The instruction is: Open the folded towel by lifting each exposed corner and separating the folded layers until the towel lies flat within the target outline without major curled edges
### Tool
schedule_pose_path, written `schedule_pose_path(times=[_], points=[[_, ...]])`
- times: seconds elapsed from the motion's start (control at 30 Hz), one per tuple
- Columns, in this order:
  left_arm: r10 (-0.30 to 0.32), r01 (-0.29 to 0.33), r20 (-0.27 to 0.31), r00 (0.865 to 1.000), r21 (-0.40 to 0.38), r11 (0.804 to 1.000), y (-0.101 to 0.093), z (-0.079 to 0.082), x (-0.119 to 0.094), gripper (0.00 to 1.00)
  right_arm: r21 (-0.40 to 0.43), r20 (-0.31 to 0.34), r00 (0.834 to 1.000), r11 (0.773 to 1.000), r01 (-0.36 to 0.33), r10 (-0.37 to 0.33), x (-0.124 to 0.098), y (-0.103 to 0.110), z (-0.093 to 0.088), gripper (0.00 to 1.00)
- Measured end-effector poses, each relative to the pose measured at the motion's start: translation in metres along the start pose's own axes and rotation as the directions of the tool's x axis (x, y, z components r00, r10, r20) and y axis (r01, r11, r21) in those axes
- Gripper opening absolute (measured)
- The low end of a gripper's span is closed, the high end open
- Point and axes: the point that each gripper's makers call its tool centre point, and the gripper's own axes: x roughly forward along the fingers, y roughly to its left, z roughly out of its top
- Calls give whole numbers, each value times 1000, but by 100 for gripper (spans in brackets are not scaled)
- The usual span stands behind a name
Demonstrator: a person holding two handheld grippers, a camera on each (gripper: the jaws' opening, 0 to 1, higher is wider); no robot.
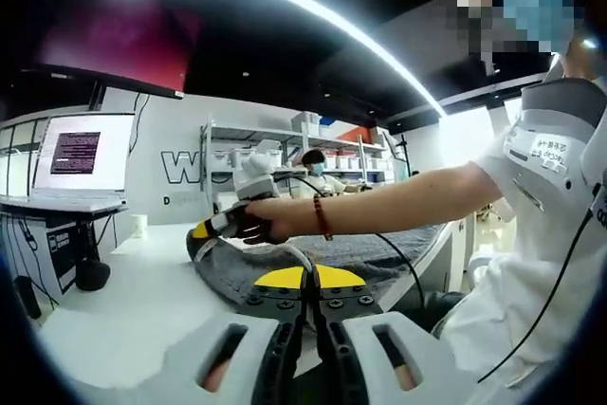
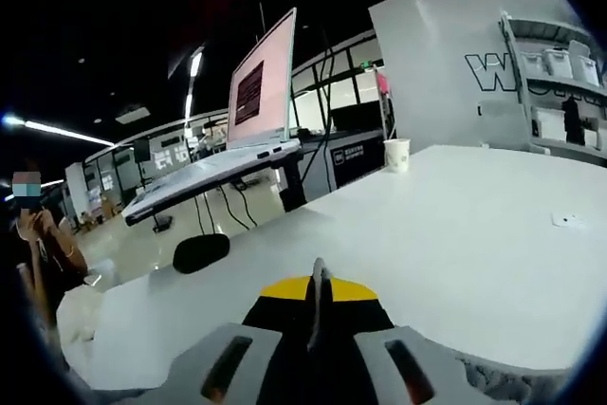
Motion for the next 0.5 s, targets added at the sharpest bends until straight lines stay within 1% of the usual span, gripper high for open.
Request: schedule_pose_path(times=[0.1,0.17,0.2,0.27,0.33,0.43,0.5], points=[[0,0,-11,1000,7,1000,0,-2,0,1,12,-17,1000,1000,-10,10,-1,4,-7,4],[2,-2,-14,1000,8,1000,1,-3,-1,1,19,-45,999,1000,-20,21,-3,6,-13,10],[5,-5,-16,1000,6,1000,2,-4,-1,1,26,-46,999,1000,-16,18,-4,6,-14,12],[8,-8,-16,1000,7,1000,3,-4,-2,1,35,-53,998,999,-20,21,-5,6,-16,13],[15,-14,-22,1000,11,1000,5,-5,-4,1,80,-80,995,995,-53,59,-7,12,-23,13],[24,-24,-26,999,11,1000,7,-7,-5,1,130,-111,987,986,-104,119,-9,23,-30,19],[32,-32,-28,999,5,999,9,-9,-6,1,116,-115,986,987,-109,123,-9,24,-28,18]])
